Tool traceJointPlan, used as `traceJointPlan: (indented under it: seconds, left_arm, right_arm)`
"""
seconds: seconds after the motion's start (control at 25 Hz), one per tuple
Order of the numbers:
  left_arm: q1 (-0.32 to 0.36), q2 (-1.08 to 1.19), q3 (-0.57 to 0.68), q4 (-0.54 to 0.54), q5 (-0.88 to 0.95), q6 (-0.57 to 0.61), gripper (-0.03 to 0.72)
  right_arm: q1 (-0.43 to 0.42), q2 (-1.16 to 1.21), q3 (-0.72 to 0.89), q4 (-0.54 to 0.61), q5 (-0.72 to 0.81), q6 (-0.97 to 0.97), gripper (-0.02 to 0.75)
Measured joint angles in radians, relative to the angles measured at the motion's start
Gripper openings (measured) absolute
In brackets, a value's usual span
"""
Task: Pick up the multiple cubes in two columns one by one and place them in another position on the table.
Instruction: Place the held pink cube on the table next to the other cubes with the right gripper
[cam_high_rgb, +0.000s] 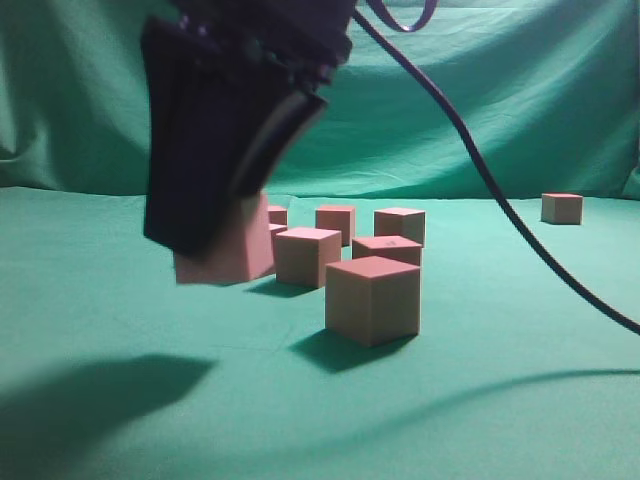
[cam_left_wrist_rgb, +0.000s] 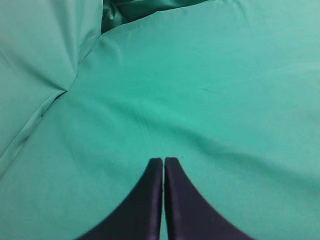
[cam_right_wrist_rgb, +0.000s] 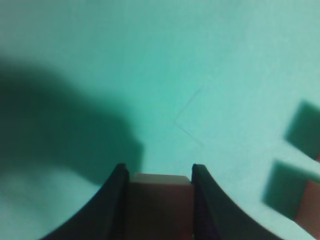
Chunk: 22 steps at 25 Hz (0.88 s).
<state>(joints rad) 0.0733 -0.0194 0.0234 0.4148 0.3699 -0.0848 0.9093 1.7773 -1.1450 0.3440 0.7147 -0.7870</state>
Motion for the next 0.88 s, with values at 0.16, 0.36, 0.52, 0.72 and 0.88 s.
traceJointPlan:
  seconds: [0.16,0.36,0.52,0.72,0.88]
  left_arm:
    - [0.0,0.0,0.0,0.0,0.0,0.0,0.0]
    - [0.0,0.0,0.0,0.0,0.0,0.0,0.0]
    - [0.0,0.0,0.0,0.0,0.0,0.0,0.0]
    - [0.0,0.0,0.0,0.0,0.0,0.0,0.0]
    - [0.0,0.0,0.0,0.0,0.0,0.0,0.0]
  right_arm:
    - [0.0,0.031,0.0,-0.055,-0.012,0.021,0.253]
    - [0.0,0.06,0.0,-0.086,-0.027,0.023,0.253]
    - [0.0,0.078,0.0,-0.1,-0.038,0.025,0.253]
    - [0.0,0.078,0.0,-0.102,-0.04,0.063,0.253]
    - [0.0,0.087,0.0,-0.106,-0.04,0.1,0.321]
